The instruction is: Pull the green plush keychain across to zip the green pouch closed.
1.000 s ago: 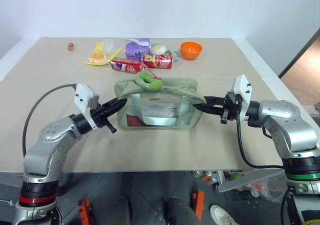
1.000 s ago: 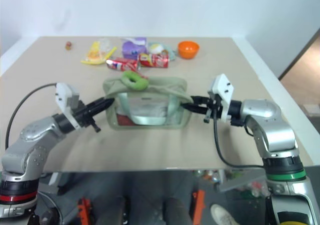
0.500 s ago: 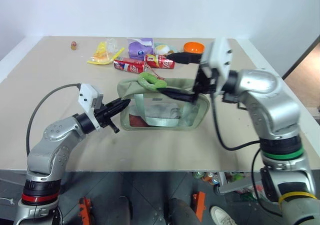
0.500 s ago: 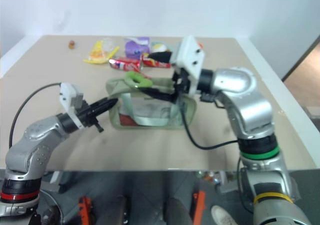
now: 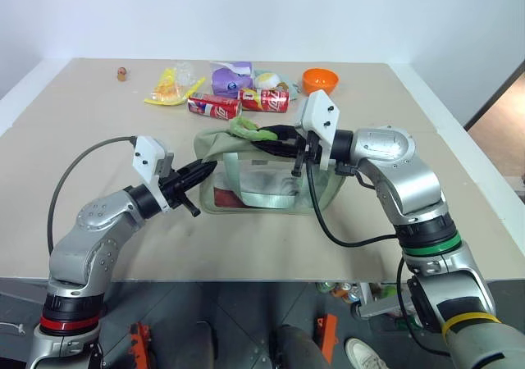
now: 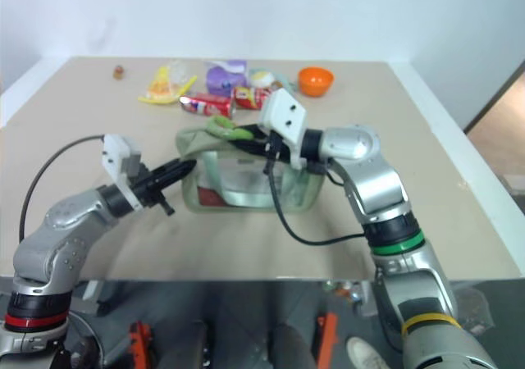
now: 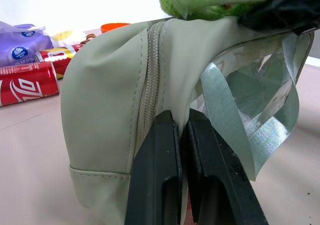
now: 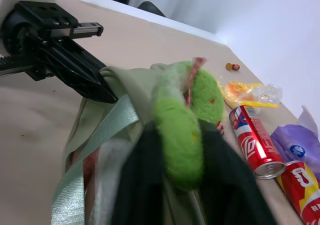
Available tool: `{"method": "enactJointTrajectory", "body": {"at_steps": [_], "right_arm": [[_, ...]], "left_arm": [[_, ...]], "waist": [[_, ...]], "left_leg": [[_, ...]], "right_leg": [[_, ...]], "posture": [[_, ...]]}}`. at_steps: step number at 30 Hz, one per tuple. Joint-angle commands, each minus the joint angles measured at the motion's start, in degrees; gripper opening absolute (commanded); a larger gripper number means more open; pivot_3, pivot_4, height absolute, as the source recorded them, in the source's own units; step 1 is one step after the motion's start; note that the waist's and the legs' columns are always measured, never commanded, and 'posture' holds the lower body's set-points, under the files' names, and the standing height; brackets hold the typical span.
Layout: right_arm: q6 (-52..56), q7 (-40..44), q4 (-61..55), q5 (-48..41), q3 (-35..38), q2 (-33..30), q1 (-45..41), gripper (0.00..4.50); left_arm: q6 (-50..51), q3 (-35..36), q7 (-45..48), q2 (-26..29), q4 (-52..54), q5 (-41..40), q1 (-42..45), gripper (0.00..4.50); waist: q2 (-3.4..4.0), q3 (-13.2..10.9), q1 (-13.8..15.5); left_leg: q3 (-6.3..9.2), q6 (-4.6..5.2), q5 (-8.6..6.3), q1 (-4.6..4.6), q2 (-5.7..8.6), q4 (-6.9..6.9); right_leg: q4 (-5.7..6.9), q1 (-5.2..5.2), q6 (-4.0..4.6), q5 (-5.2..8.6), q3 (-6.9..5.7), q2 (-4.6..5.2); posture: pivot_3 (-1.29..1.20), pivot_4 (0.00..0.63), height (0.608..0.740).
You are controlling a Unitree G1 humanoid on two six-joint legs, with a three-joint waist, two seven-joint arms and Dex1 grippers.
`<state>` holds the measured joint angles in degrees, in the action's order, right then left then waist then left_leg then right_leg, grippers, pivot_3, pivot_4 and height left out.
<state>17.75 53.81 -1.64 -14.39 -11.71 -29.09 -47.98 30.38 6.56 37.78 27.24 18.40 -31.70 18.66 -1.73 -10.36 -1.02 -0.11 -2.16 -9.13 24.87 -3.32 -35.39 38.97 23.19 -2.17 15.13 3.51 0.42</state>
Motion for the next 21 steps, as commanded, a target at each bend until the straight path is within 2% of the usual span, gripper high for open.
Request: {"method": "enactJointTrajectory", "body": {"at_steps": [1, 8, 14, 21], "right_arm": [[-0.2, 0.9, -3.4, -1.9, 3.5, -1.3, 0.0, 0.04], [5.4, 2.4, -6.8, -9.5, 11.0, -4.7, -0.9, 0.04], [0.7, 3.3, -0.1, -6.0, 15.1, -12.4, 1.1, 0.04], [-4.4, 2.8, 6.0, -3.3, 18.1, -18.0, 3.6, 0.04]], "left_arm": [[0.3, -1.0, 0.3, 0.0, 1.9, -0.6, 0.0, 0.00], [0.7, -1.3, -1.8, -0.3, 0.6, 0.6, 0.8, 0.00], [2.1, -1.2, -3.9, -1.3, 0.6, -0.1, 2.8, 0.00], [4.1, 0.0, -6.5, -2.0, 0.4, -1.3, 4.6, 0.00]], "waist": [[0.00, 0.0, 0.0], [0.00, 0.0, 0.0], [0.00, 0.0, 0.0], [0.02, 0.0, -0.2]], "left_leg": [[0.00, 0.00, 0.00, 0.00, 0.00, 0.00], [0.01, 0.00, 0.00, 0.00, -0.01, 0.01], [-0.01, 0.01, 0.00, -0.01, 0.00, -0.01], [-0.03, 0.01, 0.00, -0.01, 0.00, 0.05]], "right_leg": [[0.00, 0.00, 0.00, 0.00, -0.01, 0.00], [0.00, 0.00, 0.01, 0.00, -0.01, 0.00], [-0.01, 0.00, -0.05, 0.01, 0.01, -0.01], [-0.01, 0.06, -0.02, 0.03, 0.06, -0.04]], "posture": [[0.00, 0.150, 0.740], [0.00, 0.150, 0.740], [0.00, 0.150, 0.740], [0.00, 0.150, 0.740]]}}
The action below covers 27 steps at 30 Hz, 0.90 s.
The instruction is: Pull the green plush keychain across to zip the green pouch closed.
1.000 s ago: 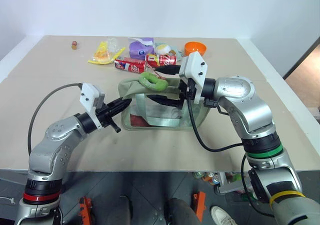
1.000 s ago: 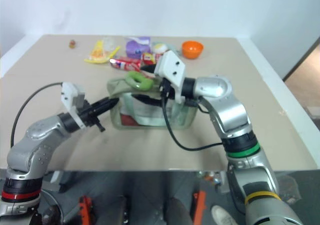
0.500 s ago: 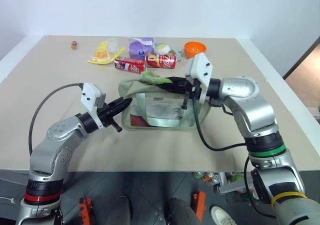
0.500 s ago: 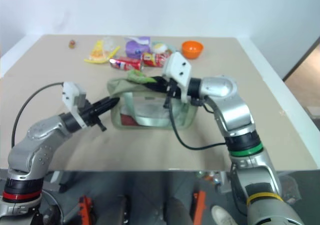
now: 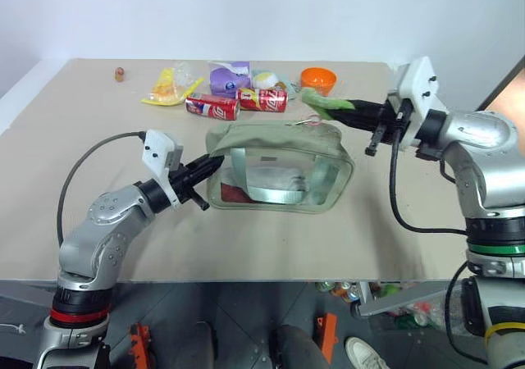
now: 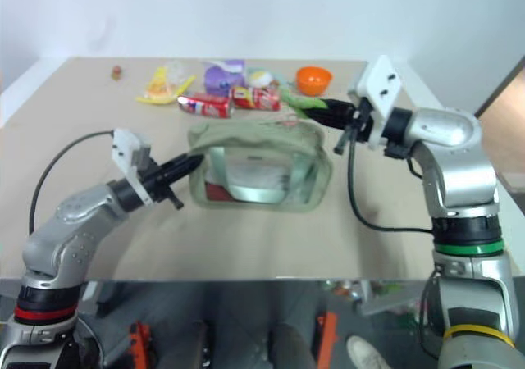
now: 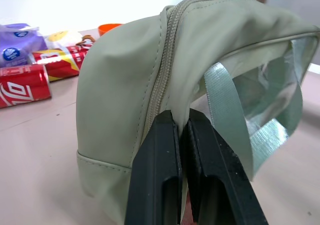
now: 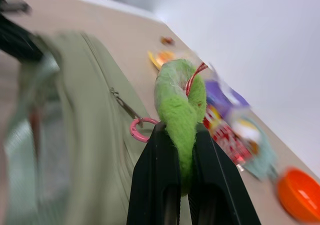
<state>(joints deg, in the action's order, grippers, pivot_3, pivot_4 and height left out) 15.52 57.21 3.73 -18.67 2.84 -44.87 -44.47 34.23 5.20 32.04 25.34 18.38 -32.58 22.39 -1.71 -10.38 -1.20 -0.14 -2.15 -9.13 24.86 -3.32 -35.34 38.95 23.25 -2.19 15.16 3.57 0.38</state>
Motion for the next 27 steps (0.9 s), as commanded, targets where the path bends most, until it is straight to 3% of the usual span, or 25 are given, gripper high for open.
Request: {"method": "enactJointTrajectory", "body": {"at_steps": [1, 7, 11, 15, 18, 22, 25, 27], "right_arm": [[-2.8, -0.9, 1.3, 1.6, 3.7, -3.0, 0.6, 0.04], [-1.9, -8.8, 4.7, 6.3, 7.2, -6.0, 5.4, 0.04], [2.4, -16.5, -0.3, 8.9, 7.6, -3.9, 12.1, 0.04], [8.5, -24.3, -12.0, 10.3, 3.4, 4.6, 23.2, 0.04], [8.5, -27.1, -13.8, 12.3, -1.6, 10.5, 27.6, 0.04], [2.6, -29.8, -6.0, 16.0, -5.0, 14.7, 27.4, 0.04], [0.8, -29.0, -4.5, 13.8, -2.6, 15.5, 25.2, 0.04], [1.0, -29.0, -4.5, 12.3, -0.7, 15.5, 24.1, 0.78]], "left_arm": [[-0.4, 1.3, -0.8, 0.0, 0.4, -0.2, 0.9, 0.00], [-3.1, 1.7, -1.7, -0.5, 1.2, 1.0, 0.7, 0.00], [-4.1, 1.8, -3.8, -1.8, 2.9, 1.8, -0.9, 0.00], [-6.1, 1.5, -6.0, -2.6, 4.1, 4.2, -2.4, 0.00], [-6.3, 0.8, -7.1, -3.2, 3.6, 5.1, -2.5, 0.00], [-6.1, 0.6, -7.0, -3.9, 2.0, 5.3, -2.7, 0.00], [-5.7, 0.9, -6.6, -4.1, 1.6, 4.4, -2.8, 0.00], [-5.5, 1.1, -6.4, -4.1, 1.4, 4.0, -2.8, 0.82]], "waist": [[0.00, 0.0, 0.0], [-0.01, 0.0, 0.0], [0.00, 0.0, 0.0], [-0.19, 0.2, -0.2], [-0.08, 0.1, -0.3], [-0.10, 0.1, -0.7], [-0.10, 0.1, -0.8], [-0.10, 0.1, -0.8]], "left_leg": [[0.00, 0.00, 0.00, 0.00, 0.00, 0.01], [0.00, 0.00, 0.00, 0.03, 0.03, -0.02], [-0.03, 0.00, 0.00, 0.00, 0.01, 0.00], [0.00, -0.07, -0.06, -0.14, -0.16, 0.06], [-0.07, -0.08, -0.06, -0.11, -0.15, 0.04], [-0.14, -0.08, -0.05, -0.23, -0.13, -0.03], [-0.15, -0.04, -0.02, -0.28, -0.05, -0.06], [-0.15, -0.02, -0.01, -0.31, -0.01, -0.06]], "right_leg": [[0.00, 0.00, 0.00, 0.00, 0.00, 0.00], [-0.01, -0.02, -0.01, 0.00, 0.01, 0.04], [-0.01, -0.01, 0.00, -0.01, 0.06, 0.02], [0.01, -0.08, 0.03, 0.08, 0.13, -0.22], [0.06, 0.02, 0.04, 0.05, 0.19, -0.22], [0.05, -0.07, -0.02, -0.07, 0.31, -0.24], [0.04, -0.10, -0.09, -0.16, 0.42, -0.22], [0.04, -0.10, -0.11, -0.20, 0.50, -0.23]], "posture": [[0.00, 0.150, 0.740], [0.00, 0.150, 0.740], [0.00, 0.150, 0.740], [0.00, 0.150, 0.740], [0.00, 0.150, 0.740], [0.00, 0.150, 0.740], [0.00, 0.150, 0.740], [0.00, 0.150, 0.740]]}}
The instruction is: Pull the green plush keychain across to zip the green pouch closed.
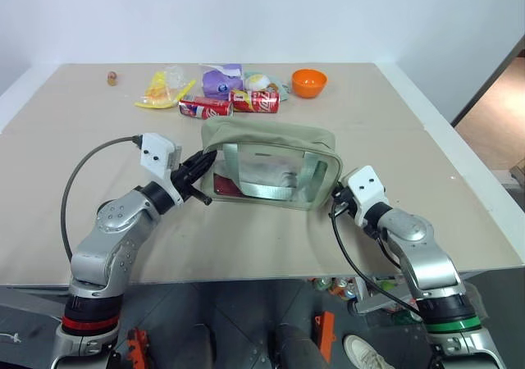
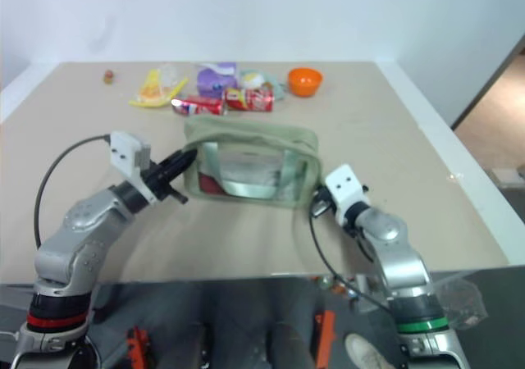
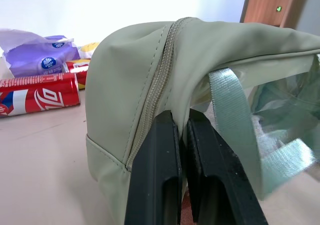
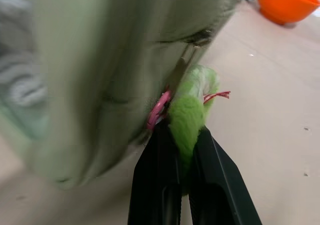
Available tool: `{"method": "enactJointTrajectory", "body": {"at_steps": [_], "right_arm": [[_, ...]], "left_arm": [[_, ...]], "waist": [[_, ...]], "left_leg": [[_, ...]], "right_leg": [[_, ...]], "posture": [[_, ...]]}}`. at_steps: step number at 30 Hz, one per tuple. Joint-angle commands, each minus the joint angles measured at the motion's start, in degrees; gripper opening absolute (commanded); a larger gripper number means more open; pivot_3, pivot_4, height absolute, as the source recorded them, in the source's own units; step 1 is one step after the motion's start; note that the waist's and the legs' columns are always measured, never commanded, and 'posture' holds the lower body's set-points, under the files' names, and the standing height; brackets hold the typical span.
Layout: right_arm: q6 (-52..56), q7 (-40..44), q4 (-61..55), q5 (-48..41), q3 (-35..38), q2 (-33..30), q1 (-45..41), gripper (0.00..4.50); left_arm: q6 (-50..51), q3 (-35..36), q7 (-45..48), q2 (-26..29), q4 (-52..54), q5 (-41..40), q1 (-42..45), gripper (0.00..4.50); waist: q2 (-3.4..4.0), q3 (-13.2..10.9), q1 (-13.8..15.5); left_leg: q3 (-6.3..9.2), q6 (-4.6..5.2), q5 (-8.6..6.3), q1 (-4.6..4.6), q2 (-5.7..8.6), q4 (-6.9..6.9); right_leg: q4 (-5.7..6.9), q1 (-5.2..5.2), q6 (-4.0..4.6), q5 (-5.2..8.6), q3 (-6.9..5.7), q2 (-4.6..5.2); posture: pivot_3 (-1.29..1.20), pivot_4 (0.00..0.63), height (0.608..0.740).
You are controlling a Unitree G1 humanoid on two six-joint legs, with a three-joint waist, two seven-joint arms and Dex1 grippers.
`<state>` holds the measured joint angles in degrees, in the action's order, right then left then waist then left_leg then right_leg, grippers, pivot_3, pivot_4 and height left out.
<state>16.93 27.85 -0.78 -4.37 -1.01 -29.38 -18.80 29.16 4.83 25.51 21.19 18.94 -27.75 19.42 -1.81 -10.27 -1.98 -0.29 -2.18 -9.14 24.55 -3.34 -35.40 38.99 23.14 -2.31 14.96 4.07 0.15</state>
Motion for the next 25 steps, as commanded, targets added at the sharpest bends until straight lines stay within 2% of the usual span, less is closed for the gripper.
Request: {"method": "enactJointTrajectory", "body": {"at_steps": [1, 2, 6, 11, 16, 19, 22, 25], "right_arm": [[-0.1, 1.1, -0.3, -3.3, 4.2, -0.1, -2.0, 1.15], [0.7, 1.4, -1.2, -4.8, 5.8, -0.4, -2.4, 1.38], [6.2, 2.4, -5.6, -13.2, 13.2, -1.1, -4.0, 2.88], [11.1, 6.7, -11.1, -22.5, 21.1, -5.5, -2.9, 4.48], [16.3, 10.8, -15.2, -29.4, 26.5, -10.9, 1.2, 4.48], [19.2, 15.3, -19.1, -32.7, 27.7, -14.9, 6.1, 4.48], [20.0, 19.2, -26.2, -34.8, 26.2, -17.1, 12.8, 4.48], [17.0, 21.8, -32.3, -33.5, 22.3, -17.0, 18.5, 4.48]], "left_arm": [[-0.5, 1.5, 0.4, 0.0, 0.8, -1.0, 0.1, 1.18], [-0.2, 1.5, 0.6, 0.0, 0.7, -1.5, 0.1, 1.42], [0.4, 3.0, 0.9, -0.1, 0.6, -3.9, 0.1, 2.89], [2.1, 8.2, 4.4, 4.6, 0.6, -8.0, -0.5, 4.48], [3.8, 13.5, 7.6, 9.4, 1.6, -12.2, -3.0, 4.48], [1.6, 13.1, 10.2, 13.2, 2.9, -8.7, -8.8, 4.48], [-1.2, 9.8, 11.3, 16.4, 4.5, -2.6, -15.1, 4.48], [-16.0, 9.5, 21.5, 17.0, -12.2, 2.3, -18.9, 4.48]], "waist": [[0.00, 0.0, 0.0], [0.00, 0.0, 0.0], [0.02, 0.0, 0.1], [0.02, 0.0, 0.1], [0.02, 0.0, 0.0], [0.03, 0.0, -0.1], [0.03, 0.0, 0.0], [0.05, 0.0, 0.0]], "left_leg": [[0.01, 0.01, 0.01, 0.01, 0.00, 0.01], [0.01, 0.01, 0.01, 0.01, 0.00, 0.01], [0.01, 0.00, 0.00, 0.15, 0.01, 0.05], [0.04, 0.00, -0.04, 0.16, 0.00, 0.11], [0.05, 0.00, -0.05, 0.15, 0.00, 0.11], [-0.03, 0.01, -0.06, 0.11, 0.00, 0.13], [-0.03, 0.03, -0.10, 0.08, -0.05, 0.16], [-0.02, 0.01, -0.12, 0.02, -0.07, 0.19]], "right_leg": [[0.00, 0.00, 0.00, 0.00, -0.01, 0.00], [0.00, 0.00, 0.00, 0.00, -0.01, 0.00], [-0.01, 0.10, -0.04, 0.05, -0.01, 0.01], [-0.02, 0.15, 0.00, 0.13, -0.02, -0.01], [-0.02, 0.13, 0.03, 0.16, -0.03, 0.01], [-0.02, 0.13, 0.06, 0.20, 0.01, 0.04], [-0.02, 0.14, 0.15, 0.29, 0.01, 0.02], [-0.02, 0.13, 0.47, 0.47, -0.03, 0.02]], "posture": [[0.00, 0.150, 0.740], [0.00, 0.150, 0.740], [0.00, 0.150, 0.740], [0.00, 0.150, 0.740], [0.00, 0.150, 0.740], [0.00, 0.150, 0.740], [0.00, 0.150, 0.740], [0.00, 0.150, 0.740]]}}
